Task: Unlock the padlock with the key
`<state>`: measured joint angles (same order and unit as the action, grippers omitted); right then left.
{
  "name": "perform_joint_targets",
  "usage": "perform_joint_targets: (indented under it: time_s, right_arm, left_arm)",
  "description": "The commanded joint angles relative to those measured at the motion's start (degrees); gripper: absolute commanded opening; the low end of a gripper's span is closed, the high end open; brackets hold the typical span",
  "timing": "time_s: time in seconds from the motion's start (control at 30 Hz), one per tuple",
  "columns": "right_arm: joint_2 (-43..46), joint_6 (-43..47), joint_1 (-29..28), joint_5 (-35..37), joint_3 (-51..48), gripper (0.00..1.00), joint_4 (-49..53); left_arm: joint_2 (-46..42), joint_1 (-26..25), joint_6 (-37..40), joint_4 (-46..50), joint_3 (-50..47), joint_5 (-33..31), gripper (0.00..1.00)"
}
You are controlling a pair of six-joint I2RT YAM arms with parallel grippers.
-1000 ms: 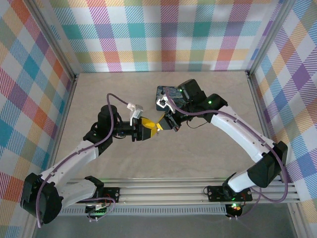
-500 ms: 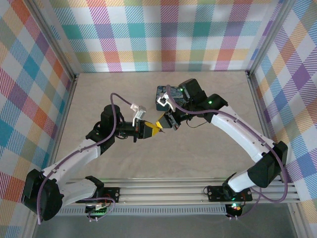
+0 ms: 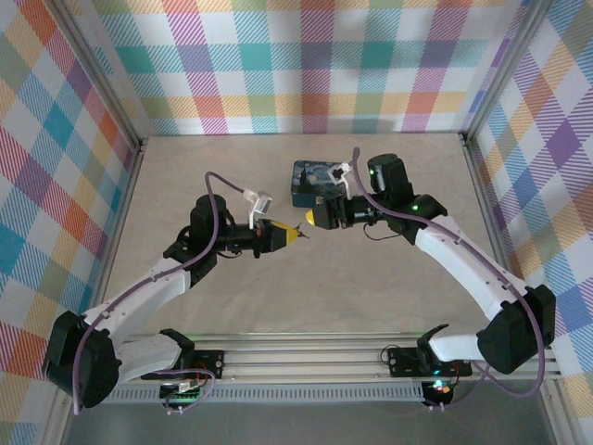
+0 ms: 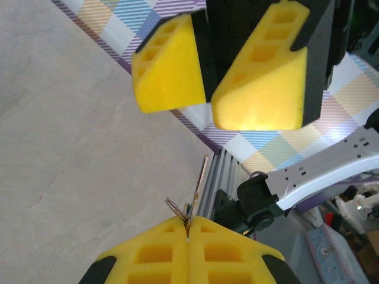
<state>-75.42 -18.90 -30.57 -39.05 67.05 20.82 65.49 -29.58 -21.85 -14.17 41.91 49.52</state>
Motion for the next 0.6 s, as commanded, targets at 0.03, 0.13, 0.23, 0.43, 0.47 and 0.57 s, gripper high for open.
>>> perform_joint_targets:
  time_s: [0.03, 0.13, 0.23, 0.43, 0.47, 0.57]
  right_arm:
    - [1.3, -4.9, -0.5, -3.5, -1.4, 0.51, -6.8]
    - [1.0, -6.1, -0.6, -5.0, -2.0, 0.51, -8.9]
    - [0.8, -7.2, -0.7, -6.1, -2.8, 0.49, -11.7]
    - [-0.1, -7.2, -1.3, -7.5, -3.4, 0.41, -13.6]
    - [-0.3, -7.1, -1.3, -7.7, -3.3, 0.39, -13.4]
    - [-0.7, -6.3, -1.4, -7.9, -3.1, 0.35, -12.8]
  left_arm:
    - [0.8, 0.0, -3.5, -4.1, 0.9, 2.1, 0.00]
    - [1.4, 0.0, -3.8, -3.5, 1.7, 2.9, 0.00]
    - [2.0, 0.0, -4.8, -3.3, 2.2, 3.2, 0.00]
    - [3.6, 0.0, -8.3, -7.1, 2.1, 4.3, 0.00]
    - [3.7, 0.0, -8.4, -7.4, 2.2, 4.3, 0.00]
    - [3.7, 0.0, -8.5, -7.4, 2.4, 4.1, 0.00]
